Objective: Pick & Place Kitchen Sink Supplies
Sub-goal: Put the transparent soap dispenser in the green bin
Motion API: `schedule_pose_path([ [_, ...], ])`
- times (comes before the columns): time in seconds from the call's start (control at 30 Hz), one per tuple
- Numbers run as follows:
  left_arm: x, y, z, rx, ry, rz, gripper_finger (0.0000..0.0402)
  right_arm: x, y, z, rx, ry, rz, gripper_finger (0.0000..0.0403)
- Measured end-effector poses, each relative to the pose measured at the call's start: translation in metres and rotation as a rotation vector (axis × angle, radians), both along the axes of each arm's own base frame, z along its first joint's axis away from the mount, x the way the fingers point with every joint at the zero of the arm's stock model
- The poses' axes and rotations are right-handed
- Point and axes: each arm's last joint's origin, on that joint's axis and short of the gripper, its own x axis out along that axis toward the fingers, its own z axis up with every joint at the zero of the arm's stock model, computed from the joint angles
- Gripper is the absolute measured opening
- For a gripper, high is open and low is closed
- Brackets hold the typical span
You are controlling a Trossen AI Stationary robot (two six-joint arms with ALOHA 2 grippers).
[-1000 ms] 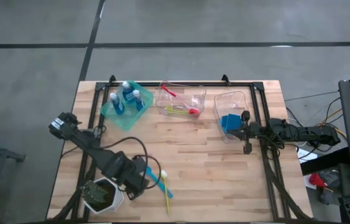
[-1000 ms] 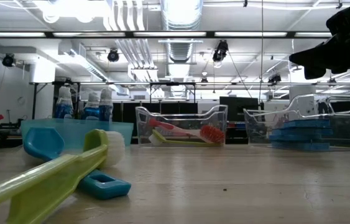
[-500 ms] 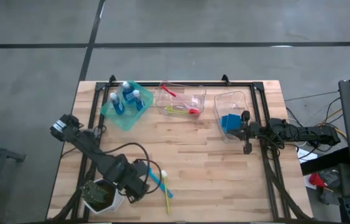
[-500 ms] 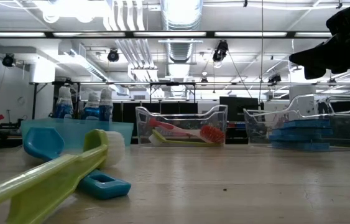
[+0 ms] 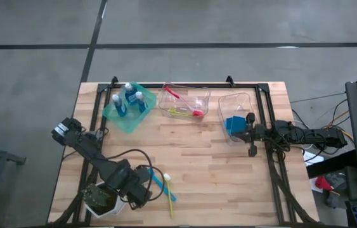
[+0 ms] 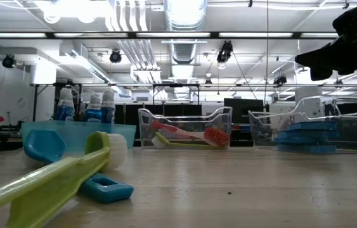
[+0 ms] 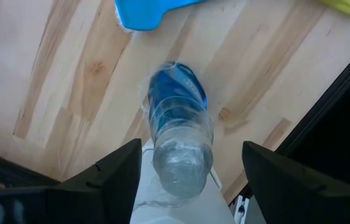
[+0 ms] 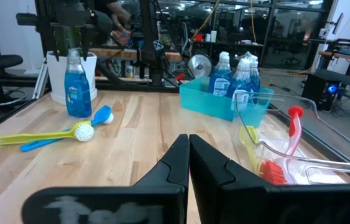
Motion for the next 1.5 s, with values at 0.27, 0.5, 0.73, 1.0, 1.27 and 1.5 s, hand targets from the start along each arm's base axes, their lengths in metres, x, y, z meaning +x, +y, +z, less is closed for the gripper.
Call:
schedule_pose_path([
  [0.27,0.000,0.000,0.000,-0.002,0.002,-0.006,0.0193,0.000,0.000,0.000,0.000,0.000,0.000,0.0009],
  [0.5,-0.001,-0.001,0.000,-0.010,0.006,-0.036,0.0121,0.000,0.000,0.000,0.000,0.000,0.000,0.0008],
  [0.73,-0.001,-0.001,0.000,0.004,-0.006,-0.041,0.0125,0.000,0.000,0.000,0.000,0.000,0.001,0.0009],
  [1.0,-0.004,0.004,0.004,0.043,-0.004,-0.075,0.0119,0.000,0.000,0.000,0.000,0.000,0.000,0.0008],
  [1.27,-0.016,0.022,0.021,0.095,-0.017,-0.059,0.0123,0.000,0.000,0.000,0.000,0.000,0.000,0.0008],
  [1.5,-0.024,0.056,0.041,0.155,-0.041,-0.049,0.0125,0.000,0.000,0.000,0.000,0.000,0.001,0.0009],
])
